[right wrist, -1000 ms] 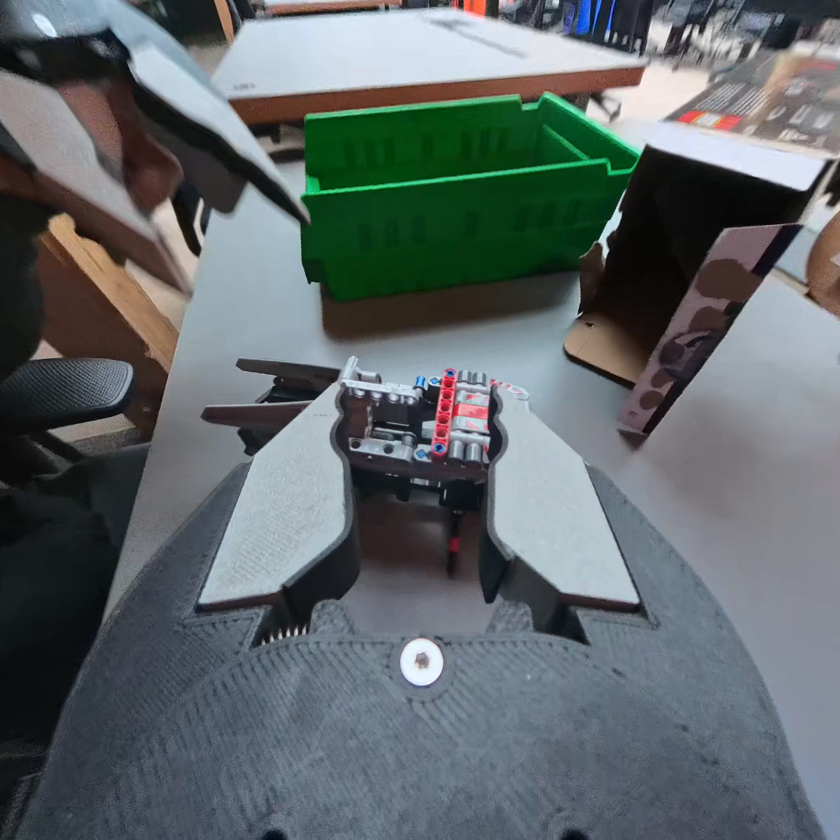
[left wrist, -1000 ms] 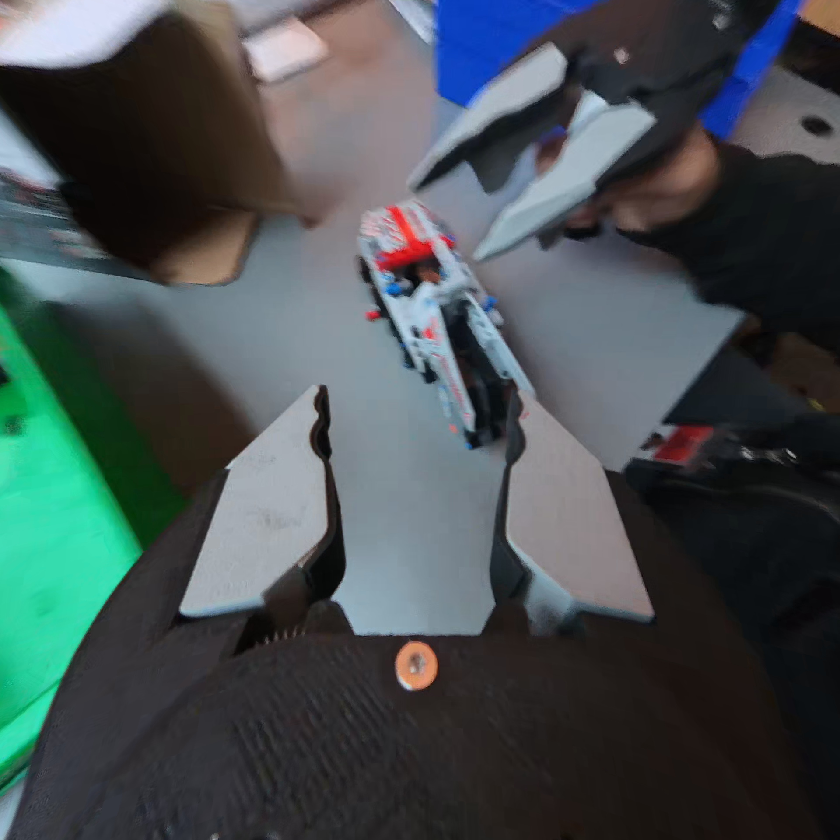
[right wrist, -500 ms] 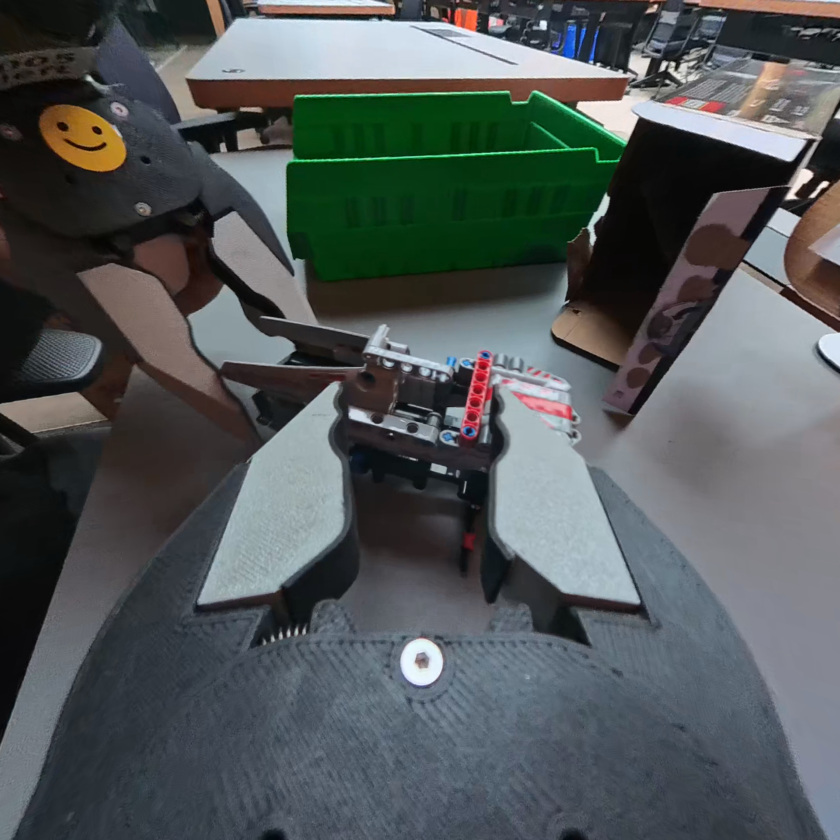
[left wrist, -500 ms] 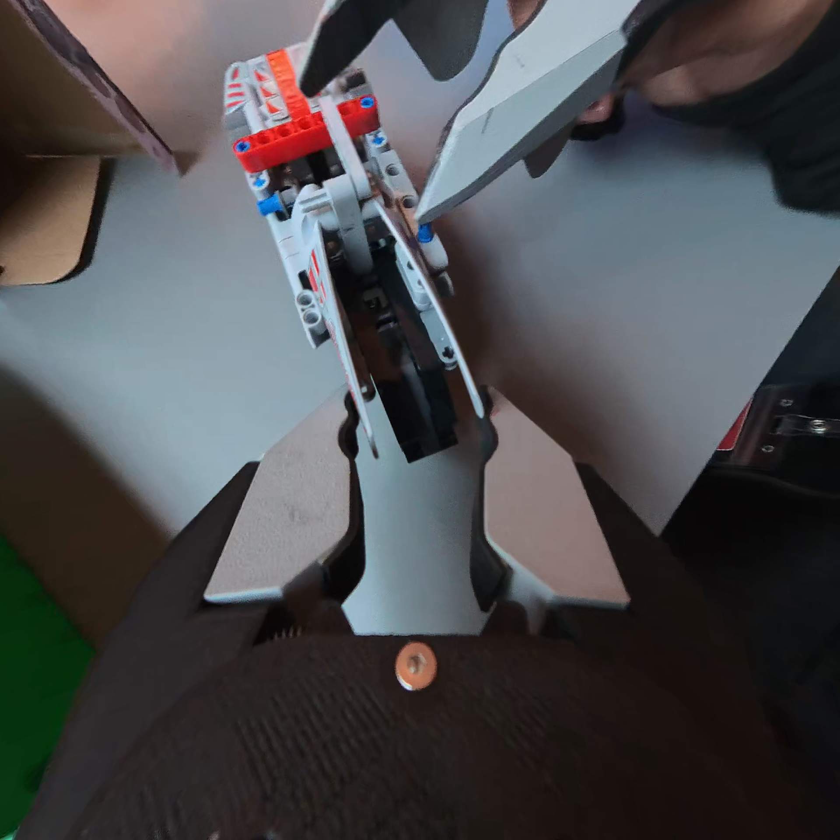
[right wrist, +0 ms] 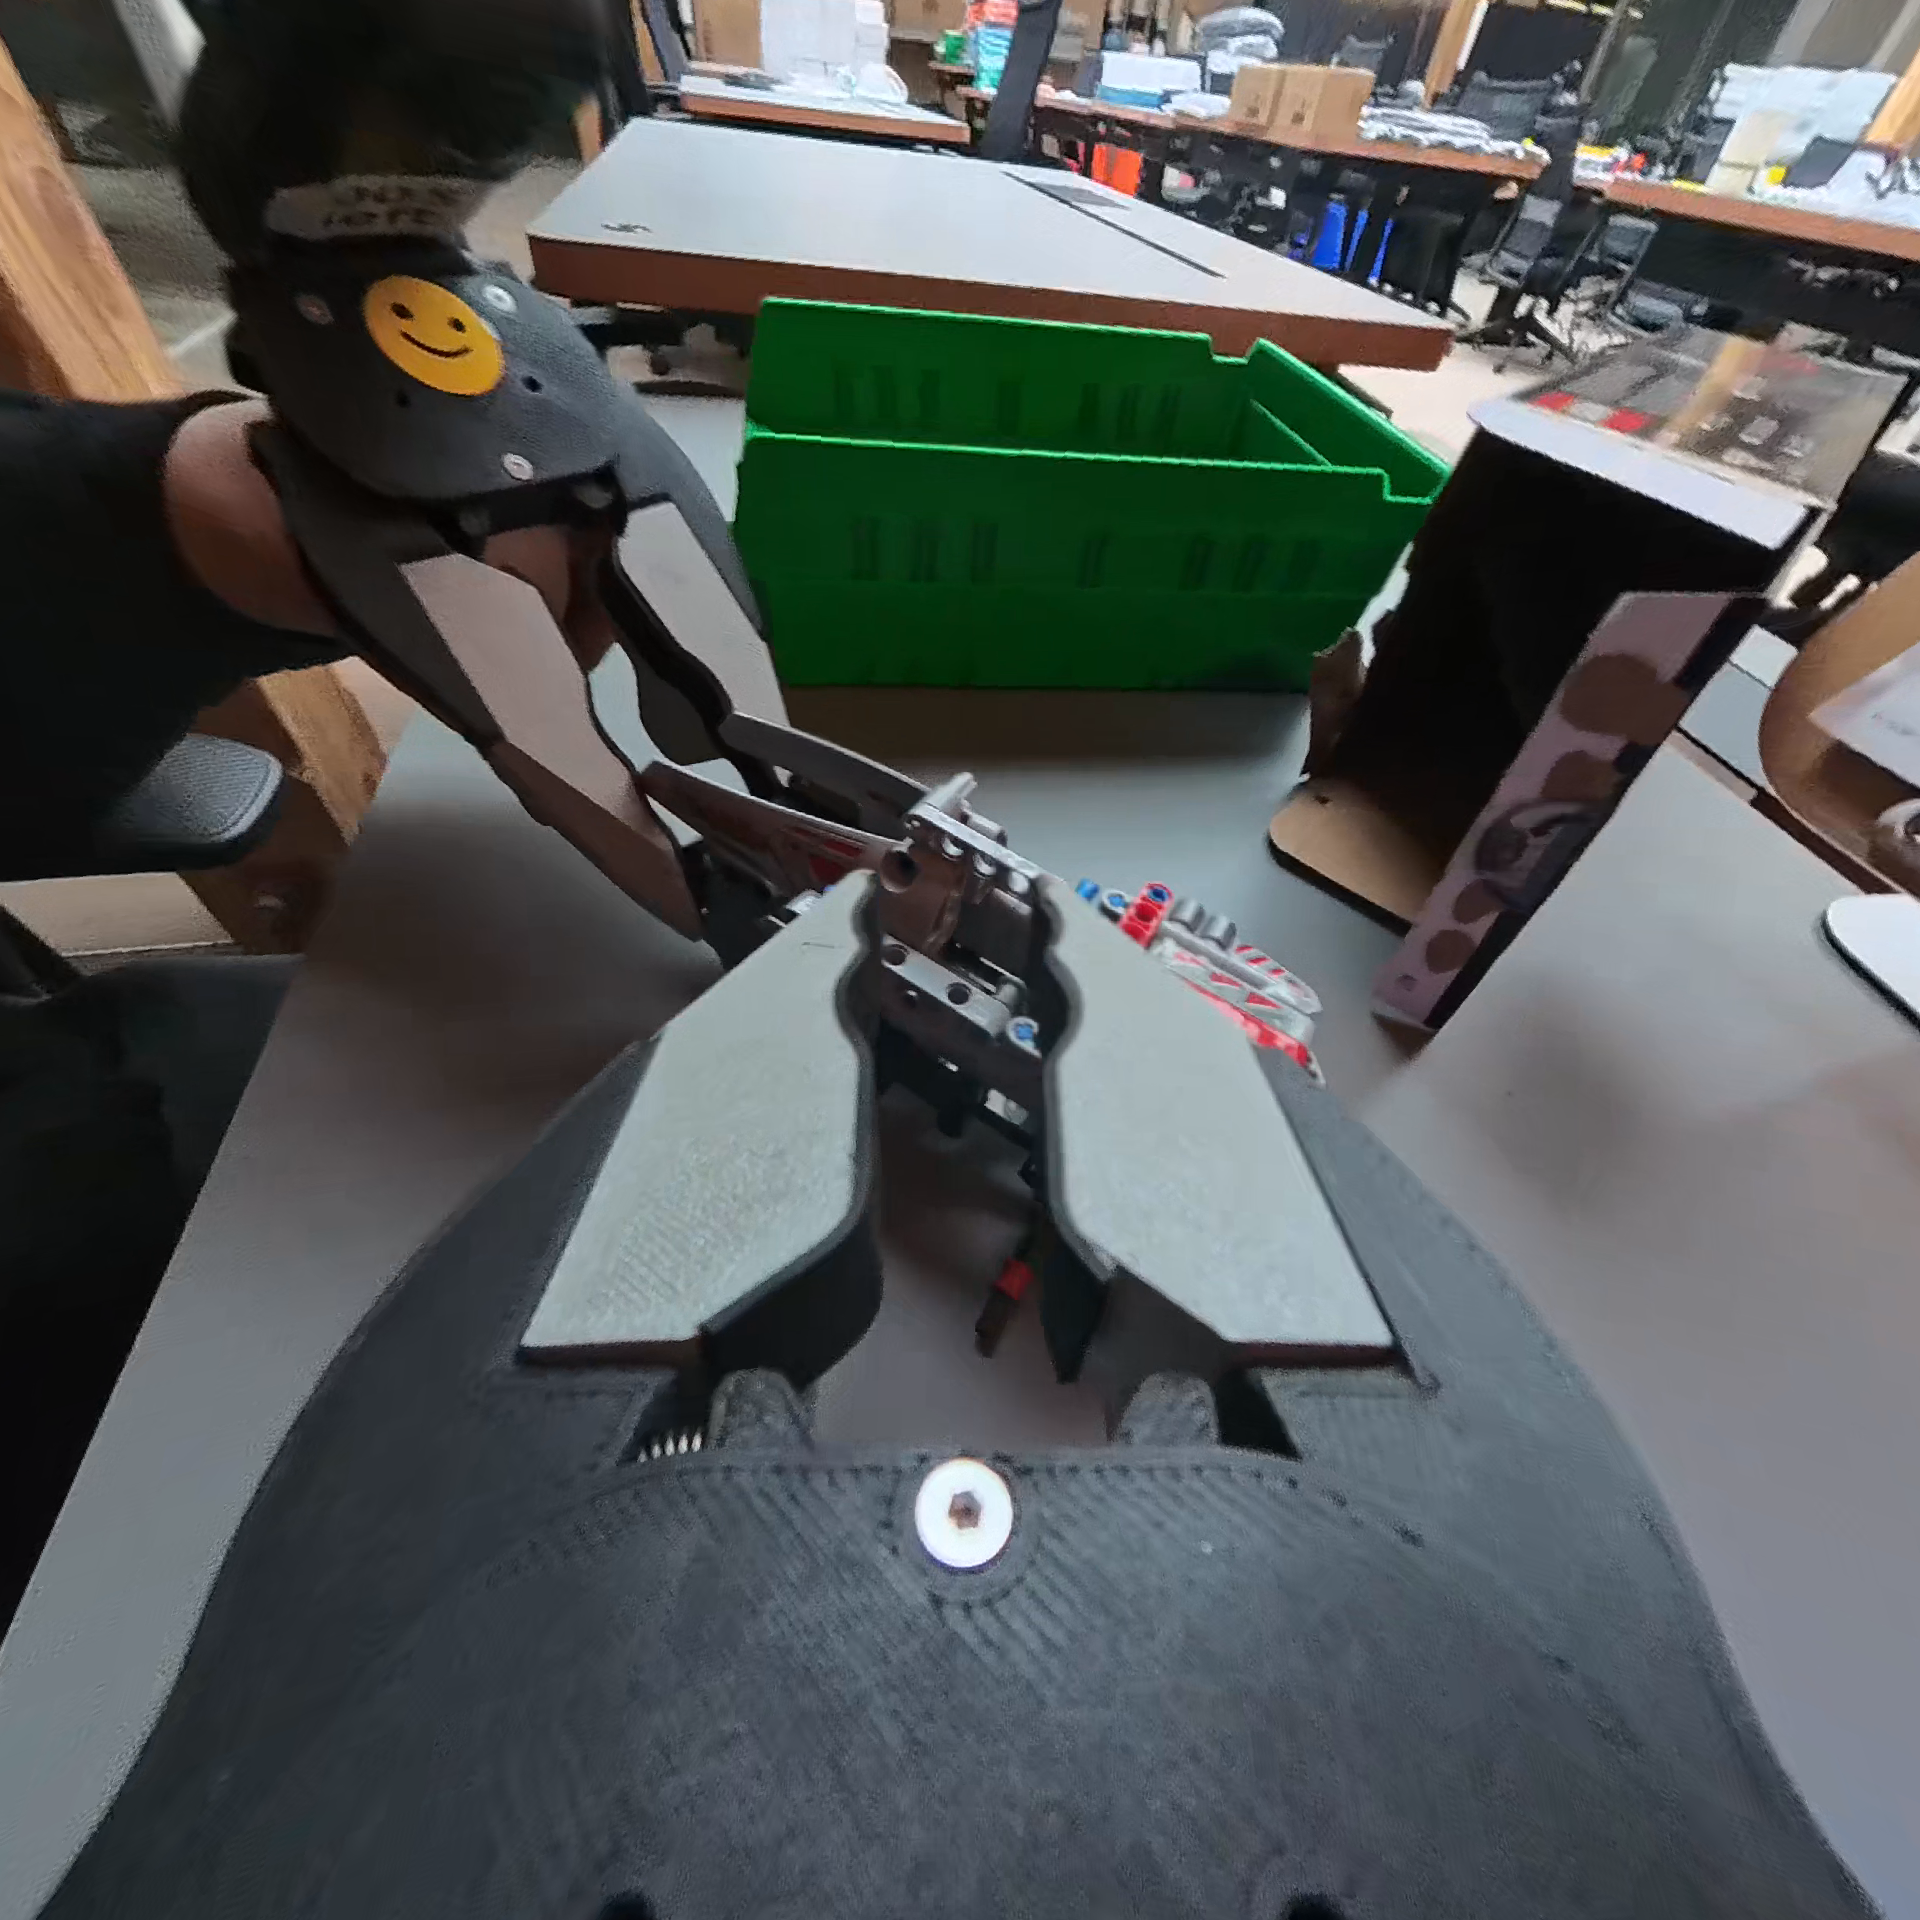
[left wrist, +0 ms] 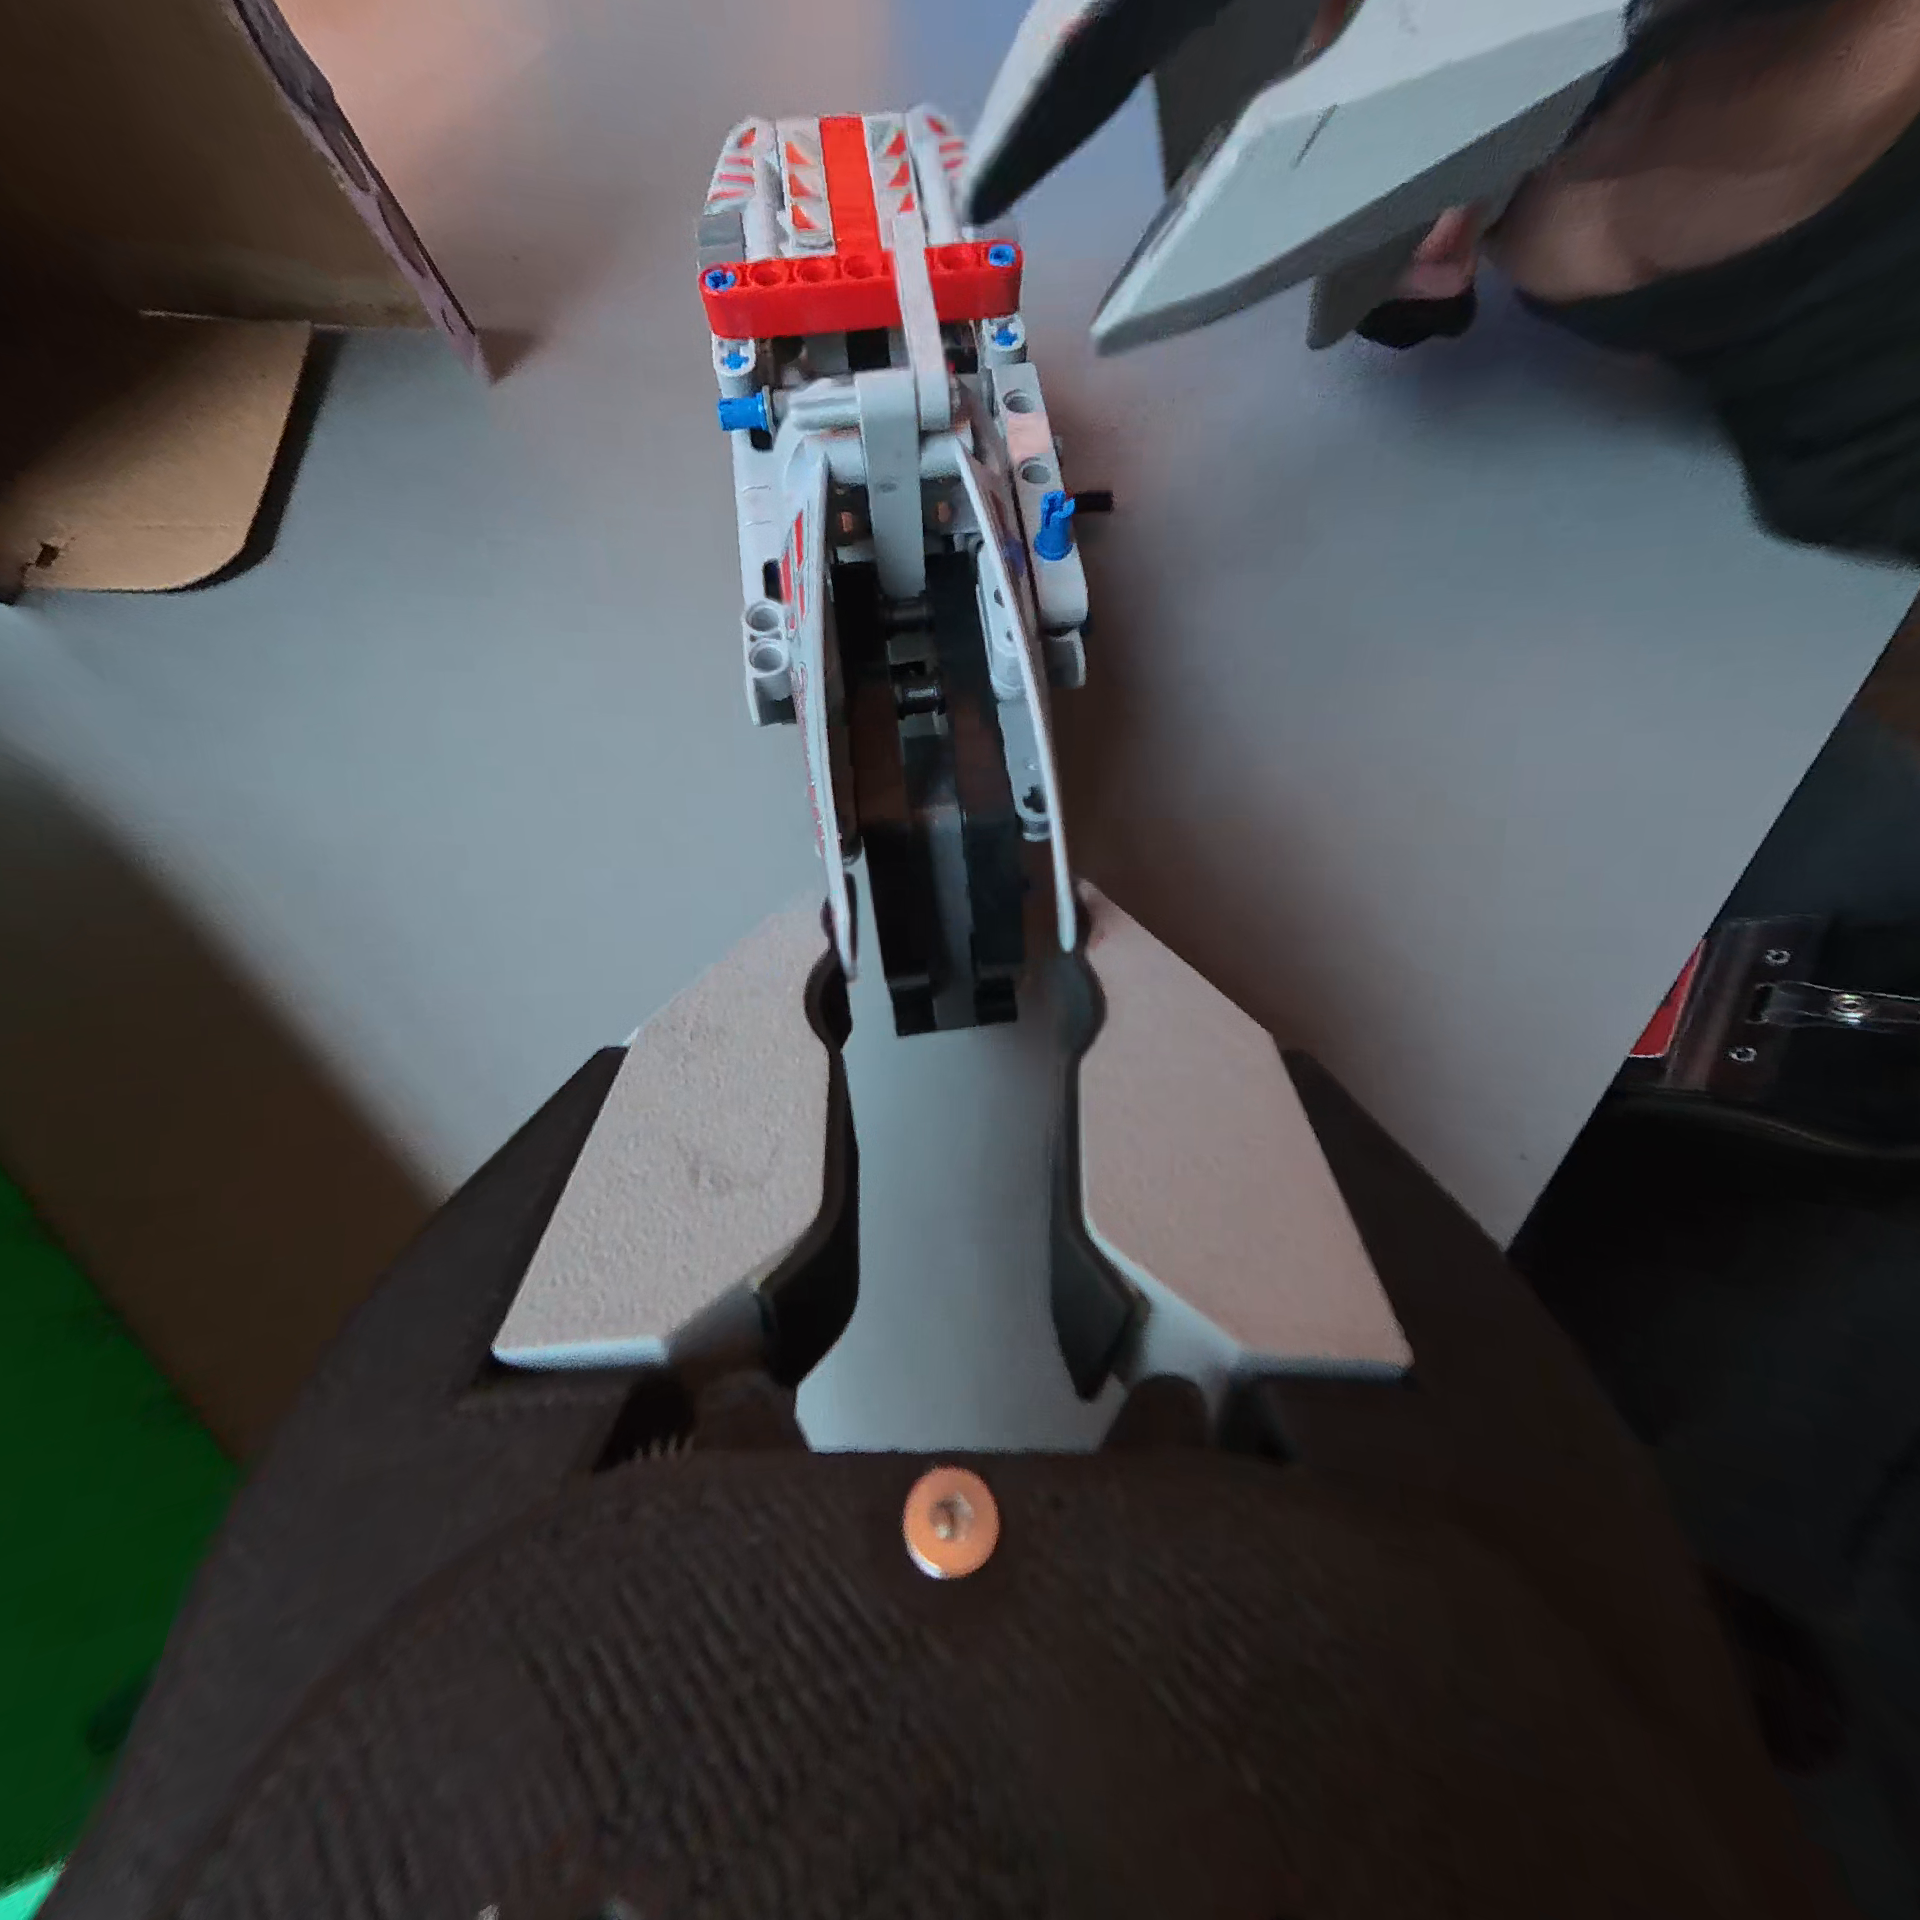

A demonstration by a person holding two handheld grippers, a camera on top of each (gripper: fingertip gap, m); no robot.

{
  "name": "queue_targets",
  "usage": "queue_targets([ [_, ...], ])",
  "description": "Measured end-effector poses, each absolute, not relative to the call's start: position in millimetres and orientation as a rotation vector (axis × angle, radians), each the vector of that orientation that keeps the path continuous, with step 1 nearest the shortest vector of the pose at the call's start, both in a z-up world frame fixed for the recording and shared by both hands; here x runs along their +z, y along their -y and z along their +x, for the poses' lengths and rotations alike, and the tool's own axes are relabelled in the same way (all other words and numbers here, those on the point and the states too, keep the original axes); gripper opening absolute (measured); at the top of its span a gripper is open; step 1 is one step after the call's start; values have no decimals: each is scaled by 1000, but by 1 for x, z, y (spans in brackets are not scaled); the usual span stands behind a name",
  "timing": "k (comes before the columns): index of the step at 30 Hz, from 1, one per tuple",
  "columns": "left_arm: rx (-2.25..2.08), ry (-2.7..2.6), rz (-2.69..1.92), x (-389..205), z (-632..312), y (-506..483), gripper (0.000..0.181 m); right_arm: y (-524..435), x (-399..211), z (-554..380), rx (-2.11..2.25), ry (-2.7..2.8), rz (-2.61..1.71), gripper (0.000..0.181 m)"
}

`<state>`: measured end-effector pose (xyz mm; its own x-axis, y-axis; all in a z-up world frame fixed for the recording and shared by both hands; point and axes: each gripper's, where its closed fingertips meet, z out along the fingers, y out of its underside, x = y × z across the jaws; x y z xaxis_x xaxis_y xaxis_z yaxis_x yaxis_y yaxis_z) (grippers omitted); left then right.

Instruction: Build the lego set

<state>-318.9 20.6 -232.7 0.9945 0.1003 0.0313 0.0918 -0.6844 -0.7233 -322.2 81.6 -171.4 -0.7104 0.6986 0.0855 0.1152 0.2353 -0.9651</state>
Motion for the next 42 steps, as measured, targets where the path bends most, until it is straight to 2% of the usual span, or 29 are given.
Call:
queue_targets([
  [2,-41,149,-2315,-233,-315,-22,42,-72,-174,-315,1540,2063,-714,10],
  [4,-86,192,-2302,-231,-315,-23,48,-64,-181,-312,1558,2118,-725,8],
  [6,-54,234,-2273,-224,-323,-23,70,-59,-185,-312,1549,2138,-737,4],
  [8,-23,235,-2245,-214,-325,-24,80,-57,-187,-314,1531,2136,-750,3],
  [11,31,174,-2274,-215,-326,-35,87,-55,-190,-316,1517,2143,-764,2],
  [15,41,99,-2295,-219,-329,-59,83,-56,-193,-316,1538,2154,-788,2],
  [19,109,23,-2357,-233,-334,-71,65,-55,-193,-316,1595,2142,-816,1],
  [26,117,148,-2339,-233,-340,-74,64,-60,-191,-323,1546,2097,-913,0],
  [29,82,184,-2324,-232,-338,-72,63,-58,-185,-324,1606,2054,-919,0],
  [33,132,138,-2297,-224,-329,-76,63,-71,-141,-328,1911,1815,-926,0],
  [42,133,162,-2321,-225,-334,-74,64,-78,-141,-319,2034,1813,-899,0],
])
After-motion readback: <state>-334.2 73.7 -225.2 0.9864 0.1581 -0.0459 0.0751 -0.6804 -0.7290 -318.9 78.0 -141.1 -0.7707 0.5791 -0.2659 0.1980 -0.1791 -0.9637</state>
